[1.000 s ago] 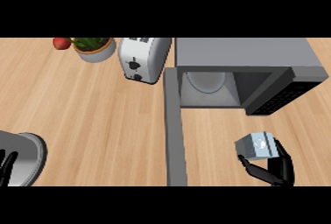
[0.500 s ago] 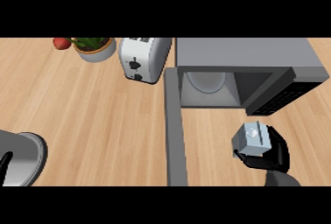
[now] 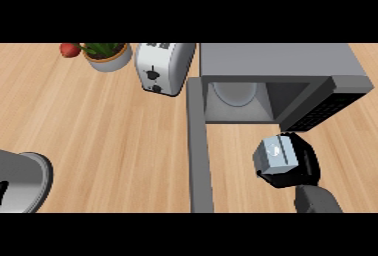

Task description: Pick up the milk, place it into the microwave and close the microwave

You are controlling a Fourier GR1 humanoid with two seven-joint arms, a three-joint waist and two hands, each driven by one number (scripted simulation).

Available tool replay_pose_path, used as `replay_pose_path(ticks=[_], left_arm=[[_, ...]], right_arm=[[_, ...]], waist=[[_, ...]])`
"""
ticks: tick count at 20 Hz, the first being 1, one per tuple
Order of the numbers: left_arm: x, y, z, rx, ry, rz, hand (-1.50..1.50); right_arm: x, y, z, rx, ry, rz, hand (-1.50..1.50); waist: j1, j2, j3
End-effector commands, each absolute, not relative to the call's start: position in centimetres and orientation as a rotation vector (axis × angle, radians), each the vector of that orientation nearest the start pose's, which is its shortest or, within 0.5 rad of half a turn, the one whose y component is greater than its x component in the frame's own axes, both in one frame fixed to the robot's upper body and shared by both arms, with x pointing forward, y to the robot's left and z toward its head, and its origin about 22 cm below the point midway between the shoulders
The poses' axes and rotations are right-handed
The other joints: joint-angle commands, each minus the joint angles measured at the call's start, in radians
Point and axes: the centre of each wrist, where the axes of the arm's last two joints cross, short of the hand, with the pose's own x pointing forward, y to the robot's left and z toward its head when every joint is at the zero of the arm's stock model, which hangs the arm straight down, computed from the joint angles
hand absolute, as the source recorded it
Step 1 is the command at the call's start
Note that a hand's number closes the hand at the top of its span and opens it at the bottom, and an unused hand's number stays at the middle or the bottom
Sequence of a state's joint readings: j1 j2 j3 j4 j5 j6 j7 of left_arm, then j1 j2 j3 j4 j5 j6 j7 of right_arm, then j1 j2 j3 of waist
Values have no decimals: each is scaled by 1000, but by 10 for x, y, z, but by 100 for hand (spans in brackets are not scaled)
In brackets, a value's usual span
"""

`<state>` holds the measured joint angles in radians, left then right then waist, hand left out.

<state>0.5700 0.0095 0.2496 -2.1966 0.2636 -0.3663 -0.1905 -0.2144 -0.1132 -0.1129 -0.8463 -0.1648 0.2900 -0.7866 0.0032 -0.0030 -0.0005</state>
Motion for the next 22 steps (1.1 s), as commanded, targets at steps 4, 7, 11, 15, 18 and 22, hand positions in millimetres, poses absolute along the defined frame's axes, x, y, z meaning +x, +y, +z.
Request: replay_pose_path(ticks=[4,7,11,15,18,22], left_arm=[[87,301,78,47,-1917,35,-150],[83,338,73,16,-1928,43,-150],[76,327,70,19,-1914,58,-150],[75,341,41,16,-1897,85,-150],[79,339,89,5,-1908,47,-150],[61,339,61,21,-1904,71,-150]], right_arm=[[225,-239,-74,286,-1862,7,150],[221,-225,-49,287,-1863,3,150],[199,-204,-12,295,-1825,-46,150],[189,-183,2,267,-1815,-89,150],[199,-164,25,262,-1809,-76,150],[230,-143,14,214,-1862,-37,150]], waist=[[-14,-3,-1],[-8,-1,-1],[-7,-2,-1],[-2,0,0],[0,1,0],[10,2,1]])
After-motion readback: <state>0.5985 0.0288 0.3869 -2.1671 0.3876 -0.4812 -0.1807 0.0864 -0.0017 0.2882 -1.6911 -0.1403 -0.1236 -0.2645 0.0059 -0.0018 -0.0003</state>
